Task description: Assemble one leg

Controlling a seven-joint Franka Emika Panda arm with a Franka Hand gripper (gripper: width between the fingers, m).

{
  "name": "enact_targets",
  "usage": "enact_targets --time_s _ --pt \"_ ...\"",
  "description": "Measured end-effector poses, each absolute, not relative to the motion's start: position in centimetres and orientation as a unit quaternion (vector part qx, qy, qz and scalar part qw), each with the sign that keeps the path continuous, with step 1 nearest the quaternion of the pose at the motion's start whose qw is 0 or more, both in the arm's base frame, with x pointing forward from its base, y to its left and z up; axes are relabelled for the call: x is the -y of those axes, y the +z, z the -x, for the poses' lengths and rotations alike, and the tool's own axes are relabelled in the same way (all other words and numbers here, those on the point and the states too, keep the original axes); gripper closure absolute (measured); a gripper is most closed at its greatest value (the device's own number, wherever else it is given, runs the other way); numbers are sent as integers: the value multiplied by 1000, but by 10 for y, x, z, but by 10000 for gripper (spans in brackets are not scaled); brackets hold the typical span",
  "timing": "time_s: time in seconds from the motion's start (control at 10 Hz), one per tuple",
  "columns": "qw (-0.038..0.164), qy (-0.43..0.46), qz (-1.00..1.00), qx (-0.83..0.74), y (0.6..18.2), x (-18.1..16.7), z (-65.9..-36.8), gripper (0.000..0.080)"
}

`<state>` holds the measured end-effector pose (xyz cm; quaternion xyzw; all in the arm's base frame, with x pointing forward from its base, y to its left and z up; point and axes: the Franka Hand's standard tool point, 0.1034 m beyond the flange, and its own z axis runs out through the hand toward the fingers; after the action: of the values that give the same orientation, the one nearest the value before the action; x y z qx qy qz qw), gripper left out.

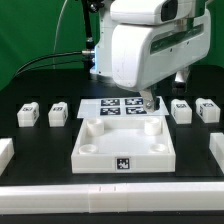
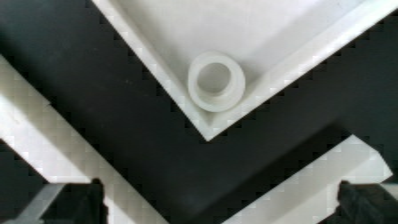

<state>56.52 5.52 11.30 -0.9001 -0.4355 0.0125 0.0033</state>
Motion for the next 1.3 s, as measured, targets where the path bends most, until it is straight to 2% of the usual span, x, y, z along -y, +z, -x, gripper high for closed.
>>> enact_targets --time_s 0.2,0.6,1.1,1.2,1.3 --pt "2 13 882 471 103 -46 -549 150" --pt "6 21 812 583 99 -29 -524 150" --pt "6 19 808 589 97 -27 -522 150" --pt "2 9 780 626 90 -18 -512 150" --pt "9 17 774 632 79 -7 -494 150"
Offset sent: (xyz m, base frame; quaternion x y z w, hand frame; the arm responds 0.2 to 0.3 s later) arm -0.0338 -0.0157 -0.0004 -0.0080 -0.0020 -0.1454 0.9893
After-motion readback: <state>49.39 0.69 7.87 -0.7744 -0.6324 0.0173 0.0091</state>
